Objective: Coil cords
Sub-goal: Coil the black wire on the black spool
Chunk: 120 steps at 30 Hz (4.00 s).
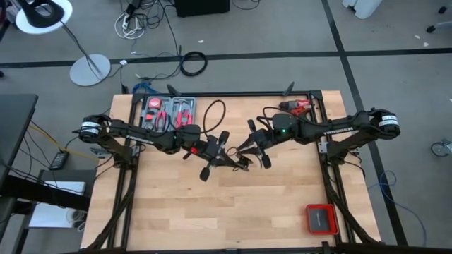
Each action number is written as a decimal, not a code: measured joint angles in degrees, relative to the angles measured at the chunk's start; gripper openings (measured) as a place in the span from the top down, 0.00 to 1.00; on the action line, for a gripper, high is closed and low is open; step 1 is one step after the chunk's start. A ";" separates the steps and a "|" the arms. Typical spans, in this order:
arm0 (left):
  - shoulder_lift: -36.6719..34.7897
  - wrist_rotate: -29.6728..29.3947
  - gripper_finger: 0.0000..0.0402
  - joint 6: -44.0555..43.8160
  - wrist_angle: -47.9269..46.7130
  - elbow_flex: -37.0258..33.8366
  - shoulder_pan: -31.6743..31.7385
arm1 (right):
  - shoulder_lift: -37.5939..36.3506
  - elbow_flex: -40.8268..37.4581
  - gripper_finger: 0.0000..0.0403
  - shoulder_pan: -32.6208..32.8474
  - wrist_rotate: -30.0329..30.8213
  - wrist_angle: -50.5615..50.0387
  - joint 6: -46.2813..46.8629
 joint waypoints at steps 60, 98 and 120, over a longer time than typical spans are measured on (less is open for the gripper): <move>-0.02 -4.81 1.00 -0.35 0.40 0.00 -0.43 | 14.86 -11.72 0.85 -3.94 -5.46 25.78 6.28; -0.07 -7.22 1.00 -0.76 4.95 0.00 -0.43 | 5.57 -11.70 0.80 9.64 30.69 18.81 -42.21; -0.07 -9.25 1.00 -1.66 8.97 0.00 -0.43 | 5.60 -11.70 0.80 7.94 27.03 21.03 -48.78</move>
